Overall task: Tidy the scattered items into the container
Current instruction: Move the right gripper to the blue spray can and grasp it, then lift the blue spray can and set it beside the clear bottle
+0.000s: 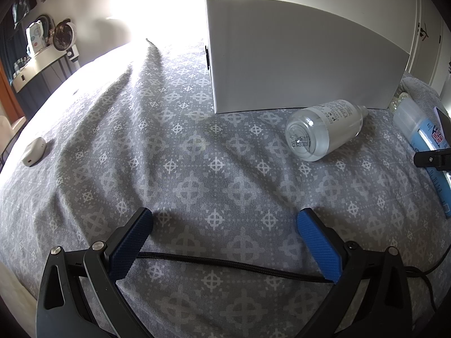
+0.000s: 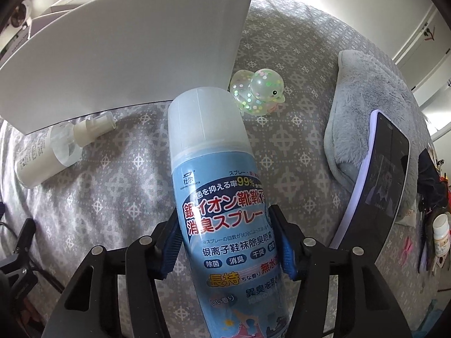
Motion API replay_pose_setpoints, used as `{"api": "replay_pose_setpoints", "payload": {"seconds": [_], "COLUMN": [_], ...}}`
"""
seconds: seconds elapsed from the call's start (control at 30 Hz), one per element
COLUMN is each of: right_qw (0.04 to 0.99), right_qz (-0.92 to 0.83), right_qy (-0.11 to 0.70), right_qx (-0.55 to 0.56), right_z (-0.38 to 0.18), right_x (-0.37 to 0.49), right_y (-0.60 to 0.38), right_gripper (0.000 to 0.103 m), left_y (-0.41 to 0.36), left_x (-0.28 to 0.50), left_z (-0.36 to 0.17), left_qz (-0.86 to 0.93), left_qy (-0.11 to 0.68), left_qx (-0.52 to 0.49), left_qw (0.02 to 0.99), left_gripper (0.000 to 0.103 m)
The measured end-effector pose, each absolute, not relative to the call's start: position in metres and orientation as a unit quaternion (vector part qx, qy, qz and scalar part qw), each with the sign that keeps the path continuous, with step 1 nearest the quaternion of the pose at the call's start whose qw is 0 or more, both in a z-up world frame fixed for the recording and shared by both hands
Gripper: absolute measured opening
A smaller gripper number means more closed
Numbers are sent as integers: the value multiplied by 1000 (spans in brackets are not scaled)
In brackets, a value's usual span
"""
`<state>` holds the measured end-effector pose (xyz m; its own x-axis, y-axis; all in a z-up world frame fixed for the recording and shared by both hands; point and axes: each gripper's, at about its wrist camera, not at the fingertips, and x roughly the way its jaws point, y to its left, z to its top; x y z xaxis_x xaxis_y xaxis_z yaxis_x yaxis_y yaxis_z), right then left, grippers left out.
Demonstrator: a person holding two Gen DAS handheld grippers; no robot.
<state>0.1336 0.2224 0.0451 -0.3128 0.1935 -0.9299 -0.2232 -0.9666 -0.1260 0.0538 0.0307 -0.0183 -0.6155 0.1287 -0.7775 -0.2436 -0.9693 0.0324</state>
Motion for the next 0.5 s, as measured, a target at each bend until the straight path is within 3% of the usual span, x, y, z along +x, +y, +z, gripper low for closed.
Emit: {"api": "replay_pose_setpoints", "payload": {"seconds": [0.5], "right_qw": [140], "right_qz": [835], "right_qy": [-12], "right_qx": [-532], "right_z": [68], "right_x": [151], "right_y": [210], "right_gripper": [52], "left_y": [32], "left_x": [55], "left_z": [-19], "left_qz": [896], "left_qy": [67], "left_qx": [-426], "left_qw": [104], "left_gripper": [103]}}
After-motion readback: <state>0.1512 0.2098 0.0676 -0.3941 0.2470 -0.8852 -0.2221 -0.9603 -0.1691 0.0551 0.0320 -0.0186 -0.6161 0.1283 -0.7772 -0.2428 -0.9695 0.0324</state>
